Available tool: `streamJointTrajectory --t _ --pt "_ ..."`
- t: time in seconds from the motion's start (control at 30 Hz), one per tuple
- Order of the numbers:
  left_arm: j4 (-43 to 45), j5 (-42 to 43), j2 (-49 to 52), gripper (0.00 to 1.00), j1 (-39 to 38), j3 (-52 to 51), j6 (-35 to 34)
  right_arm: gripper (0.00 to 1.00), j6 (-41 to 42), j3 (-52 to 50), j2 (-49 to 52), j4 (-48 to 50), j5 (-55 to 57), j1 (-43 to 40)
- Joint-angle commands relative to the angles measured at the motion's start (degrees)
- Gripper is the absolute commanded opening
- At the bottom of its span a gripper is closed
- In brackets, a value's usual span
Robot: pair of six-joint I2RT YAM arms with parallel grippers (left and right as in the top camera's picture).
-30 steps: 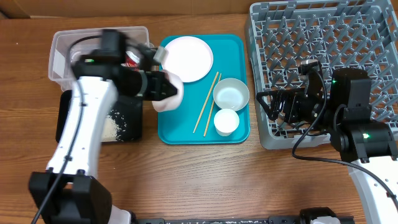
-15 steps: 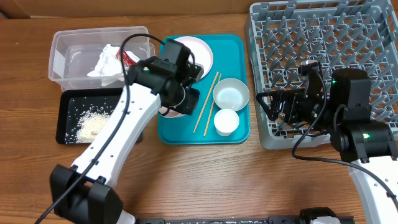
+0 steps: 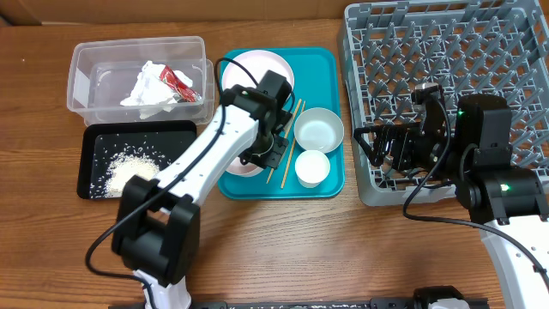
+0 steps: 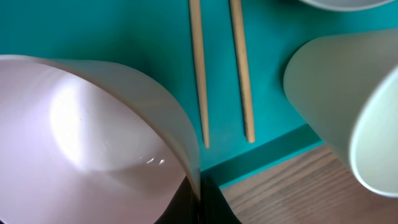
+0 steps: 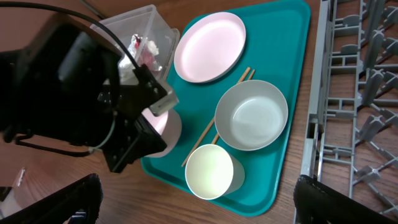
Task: Sort waste into correct bins and load items into the dishwasher
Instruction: 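Return the empty pink bowl to the teal tray and release it, then grasp the white cup with the left gripper and lift it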
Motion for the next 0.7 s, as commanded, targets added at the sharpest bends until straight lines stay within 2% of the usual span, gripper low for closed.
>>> streamJointTrajectory --t 0.0,0.17,0.2,0.4,0.57,0.67 --pt "0.13 -2.86 1.97 0.04 -0.76 1.22 -1.01 1.00 0.00 1.51 -0.13 0.31 0.50 -0.11" --pt "1.09 -3.52 4.22 0.04 -0.72 1.22 -1.64 1.00 0.00 1.51 -0.13 0.33 0.50 -0.11" --pt "1.53 -3.23 4.22 0.07 -0.74 1.22 -2.12 1.00 0.00 1.51 -0.13 0.31 0.50 -0.11" --pt "0.74 1.14 4.13 0.52 -0.76 5.09 -1.92 1.00 -0.02 1.51 -0.13 0.52 0.52 -0.11" --pt "-1.38 8.31 4.13 0.64 -0.94 11.85 2.27 1.00 -0.02 1.51 -0.13 0.76 0.52 -0.11" --pt "0.00 15.43 4.13 0.71 -1.27 13.44 8.35 1.00 0.00 1.51 -0.13 0.74 0.98 -0.11"
